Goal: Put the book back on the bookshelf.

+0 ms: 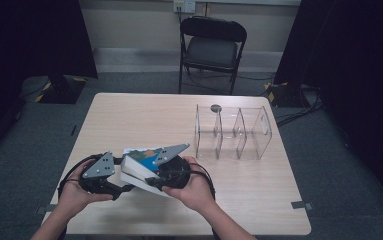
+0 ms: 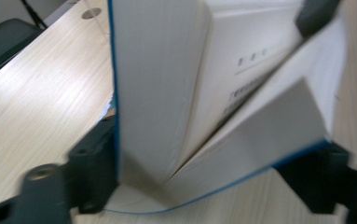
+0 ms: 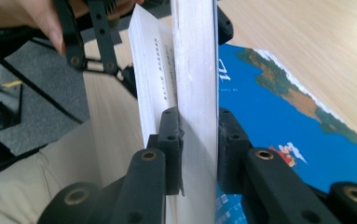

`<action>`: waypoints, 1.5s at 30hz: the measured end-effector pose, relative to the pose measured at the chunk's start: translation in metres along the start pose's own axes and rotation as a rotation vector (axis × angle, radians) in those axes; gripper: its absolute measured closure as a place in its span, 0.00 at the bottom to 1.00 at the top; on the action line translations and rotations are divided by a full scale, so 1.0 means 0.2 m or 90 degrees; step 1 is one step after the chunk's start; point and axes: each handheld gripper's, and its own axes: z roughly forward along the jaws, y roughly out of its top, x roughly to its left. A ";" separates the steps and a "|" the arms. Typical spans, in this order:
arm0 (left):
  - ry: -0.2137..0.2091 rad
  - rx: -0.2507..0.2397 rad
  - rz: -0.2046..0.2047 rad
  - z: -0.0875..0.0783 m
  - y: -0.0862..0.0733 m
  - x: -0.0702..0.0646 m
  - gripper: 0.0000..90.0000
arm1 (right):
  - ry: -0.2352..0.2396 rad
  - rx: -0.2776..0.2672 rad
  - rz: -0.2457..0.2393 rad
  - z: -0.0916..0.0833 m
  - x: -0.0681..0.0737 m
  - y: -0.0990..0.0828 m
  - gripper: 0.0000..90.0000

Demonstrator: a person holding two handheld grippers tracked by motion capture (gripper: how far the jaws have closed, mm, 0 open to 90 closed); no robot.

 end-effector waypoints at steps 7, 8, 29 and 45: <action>-0.020 0.028 0.032 0.01 0.01 0.00 0.42 | -0.011 0.010 -0.026 -0.01 -0.02 -0.04 0.82; -0.022 0.034 0.035 0.01 0.02 0.00 0.42 | -0.013 0.015 -0.028 -0.01 -0.01 -0.04 0.82; -0.058 0.001 0.090 0.11 -0.02 -0.04 0.47 | 0.016 0.033 -0.049 0.03 -0.01 -0.05 0.79; -0.005 -0.034 0.071 0.02 0.06 0.00 0.63 | -0.062 -0.165 -0.001 -0.30 -0.19 -0.36 0.35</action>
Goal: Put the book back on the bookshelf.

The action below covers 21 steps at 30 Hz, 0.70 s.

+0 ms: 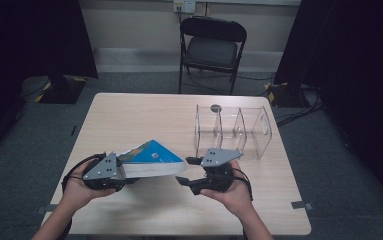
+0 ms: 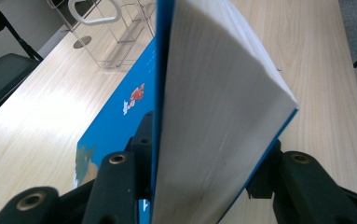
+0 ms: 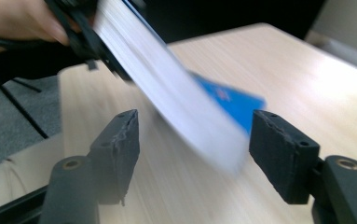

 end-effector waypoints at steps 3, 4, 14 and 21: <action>-0.001 0.003 0.004 0.00 0.01 0.00 0.63 | -0.024 0.006 0.011 0.05 -0.03 -0.11 0.34; -0.003 0.005 0.002 0.00 0.01 0.00 0.63 | -0.030 0.008 0.009 0.07 -0.03 -0.15 0.33; -0.003 0.011 0.012 0.01 0.02 0.00 0.63 | -0.048 -0.027 0.021 0.26 -0.06 -0.26 0.32; -0.005 0.005 0.005 -0.01 0.02 -0.01 0.63 | -0.060 -0.045 -0.006 0.31 -0.03 -0.20 0.35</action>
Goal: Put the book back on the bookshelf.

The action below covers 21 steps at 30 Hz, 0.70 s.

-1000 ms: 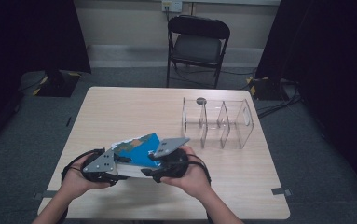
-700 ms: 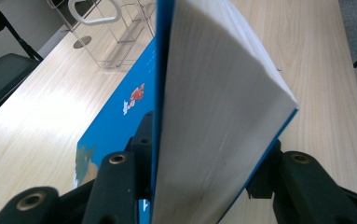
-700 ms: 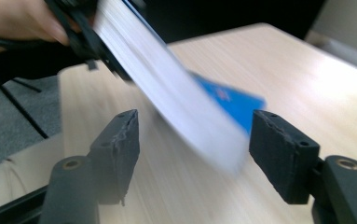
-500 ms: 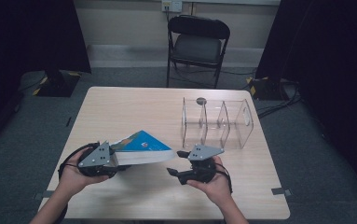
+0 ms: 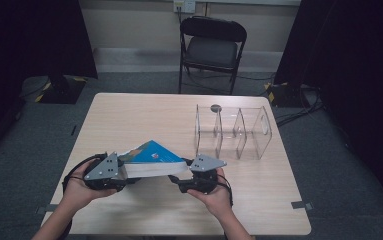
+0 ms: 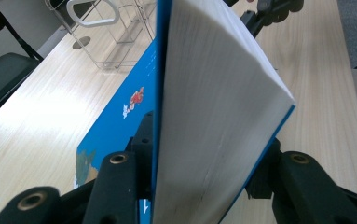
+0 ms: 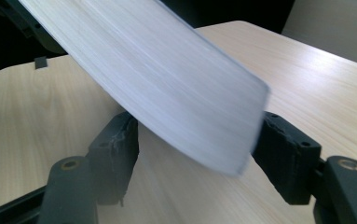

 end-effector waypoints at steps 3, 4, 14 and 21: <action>-0.001 -0.007 -0.007 -0.02 0.00 0.00 0.64 | -0.003 -0.001 -0.007 0.01 0.00 0.01 0.36; -0.002 -0.009 -0.003 -0.02 0.00 0.00 0.64 | -0.002 -0.003 -0.011 0.01 0.00 0.01 0.38; -0.020 -0.048 -0.039 -0.14 0.08 -0.02 0.66 | 0.040 -0.030 0.017 -0.07 0.01 0.07 0.47; -0.013 -0.032 -0.042 -0.14 0.06 -0.03 0.65 | 0.033 -0.024 0.001 -0.07 0.03 0.12 0.47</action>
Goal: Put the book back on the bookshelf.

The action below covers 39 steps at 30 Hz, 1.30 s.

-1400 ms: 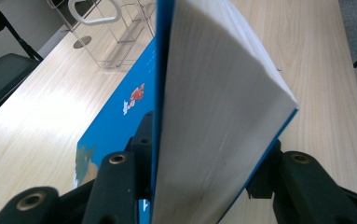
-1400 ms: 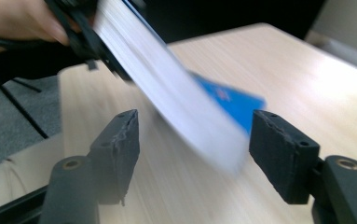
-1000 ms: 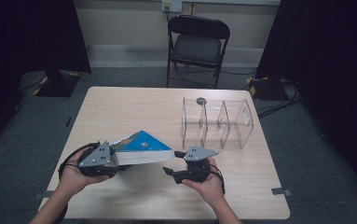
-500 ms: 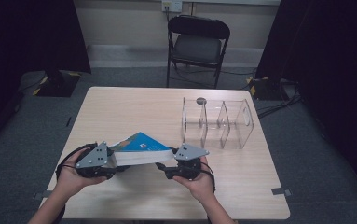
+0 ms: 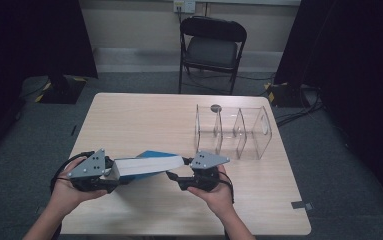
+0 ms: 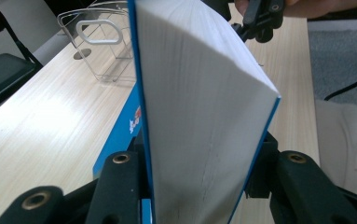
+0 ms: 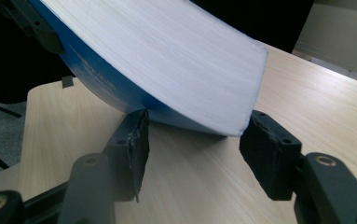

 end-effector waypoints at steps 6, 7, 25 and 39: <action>0.014 0.043 0.048 0.05 0.00 -0.04 0.62 | 0.016 0.012 0.019 0.04 0.01 -0.04 0.47; 0.021 0.052 0.059 0.05 -0.01 -0.04 0.64 | 0.012 0.016 0.017 0.04 0.01 -0.04 0.47; 0.028 0.035 0.002 0.02 0.05 0.00 0.68 | 0.007 0.028 0.047 0.04 -0.02 -0.14 0.37; -0.026 -0.027 -0.111 -0.10 0.12 0.06 0.68 | -0.003 0.099 0.058 0.02 -0.04 -0.25 0.30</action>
